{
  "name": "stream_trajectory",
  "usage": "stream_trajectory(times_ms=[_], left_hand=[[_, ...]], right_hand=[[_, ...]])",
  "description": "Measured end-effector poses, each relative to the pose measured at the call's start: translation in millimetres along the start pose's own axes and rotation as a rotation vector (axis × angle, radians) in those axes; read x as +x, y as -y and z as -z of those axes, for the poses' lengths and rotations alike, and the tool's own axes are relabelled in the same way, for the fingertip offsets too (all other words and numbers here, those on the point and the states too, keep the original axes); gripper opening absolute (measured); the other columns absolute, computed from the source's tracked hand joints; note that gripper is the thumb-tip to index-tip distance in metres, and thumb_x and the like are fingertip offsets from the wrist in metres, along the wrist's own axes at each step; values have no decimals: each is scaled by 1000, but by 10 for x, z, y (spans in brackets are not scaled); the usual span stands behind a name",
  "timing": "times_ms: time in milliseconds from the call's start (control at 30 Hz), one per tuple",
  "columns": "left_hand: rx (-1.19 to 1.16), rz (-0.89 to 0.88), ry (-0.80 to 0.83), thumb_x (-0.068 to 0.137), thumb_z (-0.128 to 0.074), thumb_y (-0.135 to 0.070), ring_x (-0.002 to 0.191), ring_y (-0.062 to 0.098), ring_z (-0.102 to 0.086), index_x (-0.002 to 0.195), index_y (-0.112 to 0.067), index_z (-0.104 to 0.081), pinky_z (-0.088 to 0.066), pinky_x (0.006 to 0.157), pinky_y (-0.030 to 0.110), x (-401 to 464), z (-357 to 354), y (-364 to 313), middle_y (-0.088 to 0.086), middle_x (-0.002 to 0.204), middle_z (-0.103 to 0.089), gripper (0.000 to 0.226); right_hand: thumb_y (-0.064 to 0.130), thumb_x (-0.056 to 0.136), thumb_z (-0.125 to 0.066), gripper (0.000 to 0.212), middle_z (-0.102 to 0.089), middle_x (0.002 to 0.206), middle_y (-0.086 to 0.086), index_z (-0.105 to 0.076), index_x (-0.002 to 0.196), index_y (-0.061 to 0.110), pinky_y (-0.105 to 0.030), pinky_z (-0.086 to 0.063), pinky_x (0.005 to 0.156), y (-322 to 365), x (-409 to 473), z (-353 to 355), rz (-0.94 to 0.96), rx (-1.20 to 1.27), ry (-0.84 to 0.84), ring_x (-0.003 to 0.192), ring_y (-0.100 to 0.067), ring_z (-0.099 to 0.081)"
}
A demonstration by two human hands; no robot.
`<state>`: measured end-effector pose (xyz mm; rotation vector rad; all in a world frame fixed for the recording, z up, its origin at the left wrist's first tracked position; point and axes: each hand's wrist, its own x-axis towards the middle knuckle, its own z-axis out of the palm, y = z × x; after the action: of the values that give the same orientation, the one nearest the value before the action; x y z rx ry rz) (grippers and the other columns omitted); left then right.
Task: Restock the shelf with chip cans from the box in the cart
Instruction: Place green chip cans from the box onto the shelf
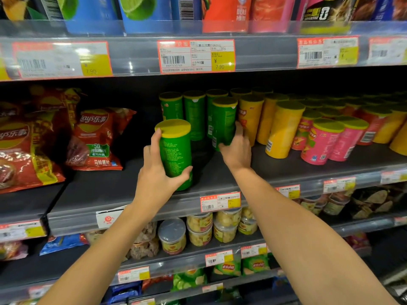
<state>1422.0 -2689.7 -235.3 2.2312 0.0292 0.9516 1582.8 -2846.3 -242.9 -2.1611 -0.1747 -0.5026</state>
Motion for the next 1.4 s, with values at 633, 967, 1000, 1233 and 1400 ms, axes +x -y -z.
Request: stream_trajectory(times_ms=[633,967,1000,1233,1400], left_hand=[[8,56,0,72,-84,-36,109,23,-57,143,-50,-5,-53,89,49,-1,-19,-4,3,135,-42,108],[18,61,3,72,-84,-36,105,19,-56,140,-52,-2,-54,87,48,-2,2,-46,2,133,-42,107],[16,63,5,72,-84,-37,105,19,-57,140,-53,-2,-54,87,48,-3,8,-50,3,134,-42,107],[33,51,1,72,-83,-38,108,20,-56,142,-48,-6,-53,87,44,-3,4,-50,5,134,-43,105],[32,39,13,74,-82,-41,108,21,-58,143,-47,-6,-53,88,44,0,26,-28,3,136,-44,103]], right_hand=[[29,80,-80,70,-55,131,-18,-42,135,8,-48,-51,83,-14,84,-97,-64,-86,-49,115,-43,-57],[29,84,-77,65,-59,126,-18,-42,135,9,-49,-51,85,-16,84,-31,-67,-115,-23,114,-42,-59],[28,85,-76,65,-59,126,-19,-41,136,9,-49,-51,86,-18,87,-14,-73,-113,-8,114,-43,-59],[41,90,-68,64,-50,137,-16,-39,137,9,-44,-46,97,17,-97,125,-84,-131,260,126,-37,-48],[52,95,-55,40,-63,95,-5,-66,96,13,-38,-50,69,-68,-654,381,245,-207,79,89,-28,-61]])
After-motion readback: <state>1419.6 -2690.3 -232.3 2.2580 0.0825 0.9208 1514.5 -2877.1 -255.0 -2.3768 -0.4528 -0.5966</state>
